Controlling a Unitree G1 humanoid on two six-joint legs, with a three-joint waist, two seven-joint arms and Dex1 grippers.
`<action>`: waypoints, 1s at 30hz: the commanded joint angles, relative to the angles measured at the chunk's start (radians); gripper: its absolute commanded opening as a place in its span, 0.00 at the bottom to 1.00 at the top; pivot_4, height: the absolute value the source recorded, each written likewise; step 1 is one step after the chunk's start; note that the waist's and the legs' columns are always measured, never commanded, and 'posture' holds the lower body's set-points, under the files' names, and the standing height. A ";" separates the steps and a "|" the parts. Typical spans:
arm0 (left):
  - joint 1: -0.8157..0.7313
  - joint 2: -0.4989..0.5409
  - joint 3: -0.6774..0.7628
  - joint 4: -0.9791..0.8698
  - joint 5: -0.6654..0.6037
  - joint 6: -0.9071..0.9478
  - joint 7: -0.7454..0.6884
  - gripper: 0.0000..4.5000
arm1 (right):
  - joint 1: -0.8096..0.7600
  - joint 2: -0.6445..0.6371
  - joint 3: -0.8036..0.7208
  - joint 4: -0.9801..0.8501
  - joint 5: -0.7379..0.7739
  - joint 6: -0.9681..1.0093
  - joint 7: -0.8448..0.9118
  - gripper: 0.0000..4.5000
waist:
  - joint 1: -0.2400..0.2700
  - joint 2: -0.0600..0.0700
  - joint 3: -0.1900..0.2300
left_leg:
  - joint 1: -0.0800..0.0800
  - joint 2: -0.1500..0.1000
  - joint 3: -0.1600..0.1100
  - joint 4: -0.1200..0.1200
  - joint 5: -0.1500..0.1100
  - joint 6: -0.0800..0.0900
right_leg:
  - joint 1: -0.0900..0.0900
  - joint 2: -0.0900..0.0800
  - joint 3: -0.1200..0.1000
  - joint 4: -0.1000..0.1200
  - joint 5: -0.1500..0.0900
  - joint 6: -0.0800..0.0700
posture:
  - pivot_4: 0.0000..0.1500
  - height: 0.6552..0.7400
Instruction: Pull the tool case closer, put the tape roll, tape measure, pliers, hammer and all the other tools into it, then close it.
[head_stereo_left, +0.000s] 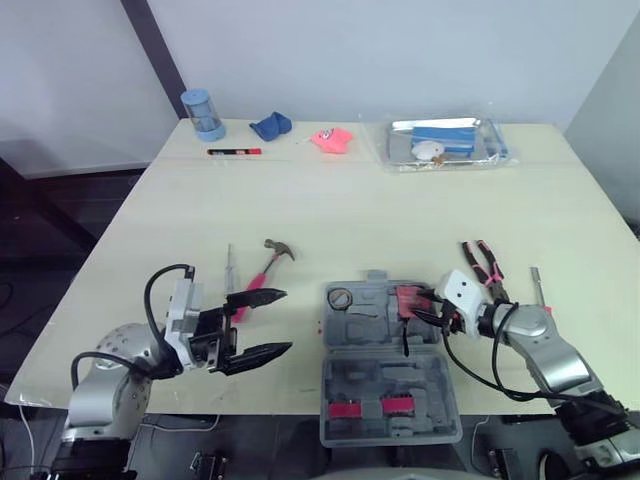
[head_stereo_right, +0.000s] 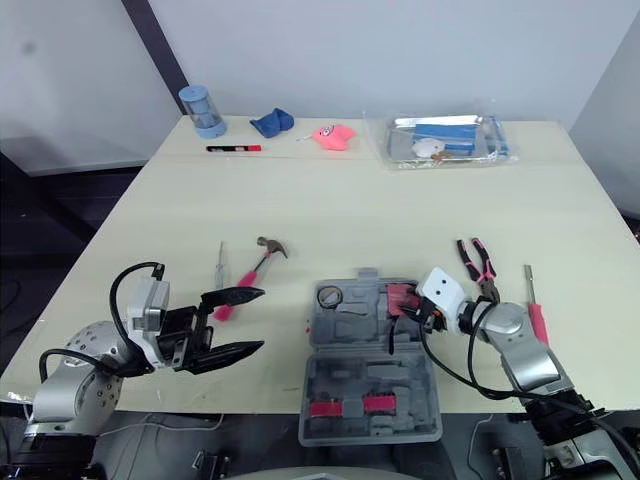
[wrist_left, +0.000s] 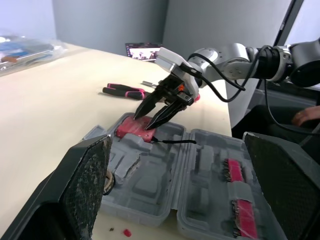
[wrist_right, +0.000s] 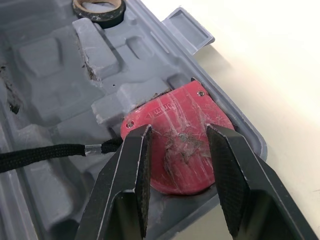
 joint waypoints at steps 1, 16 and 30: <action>0.021 -0.017 0.025 -0.027 0.000 0.010 0.064 1.00 | 0.054 0.055 -0.083 0.022 0.082 -0.084 -0.014 0.40 | 0.000 -0.001 0.000 | 0.000 0.000 0.000 0.000 0.000 0.000 | 0.000 0.000 0.000 0.000 0.000 0.000 | 1.00 1.00; 0.225 -0.100 0.194 0.060 0.012 -0.013 0.299 1.00 | 0.409 0.002 -0.446 -0.345 0.342 -0.076 0.006 0.49 | 0.008 0.011 0.009 | -0.005 0.000 0.000 -0.002 0.000 0.000 | -0.004 -0.002 0.005 -0.001 0.000 0.000 | 1.00 1.00; 0.393 -0.083 0.257 -0.094 0.010 0.047 0.382 1.00 | 0.801 0.024 -0.731 -0.303 0.413 -0.230 0.072 0.99 | 0.005 0.011 0.010 | -0.003 0.002 0.003 -0.003 -0.001 0.001 | -0.003 -0.006 0.008 -0.002 0.000 0.000 | 1.00 1.00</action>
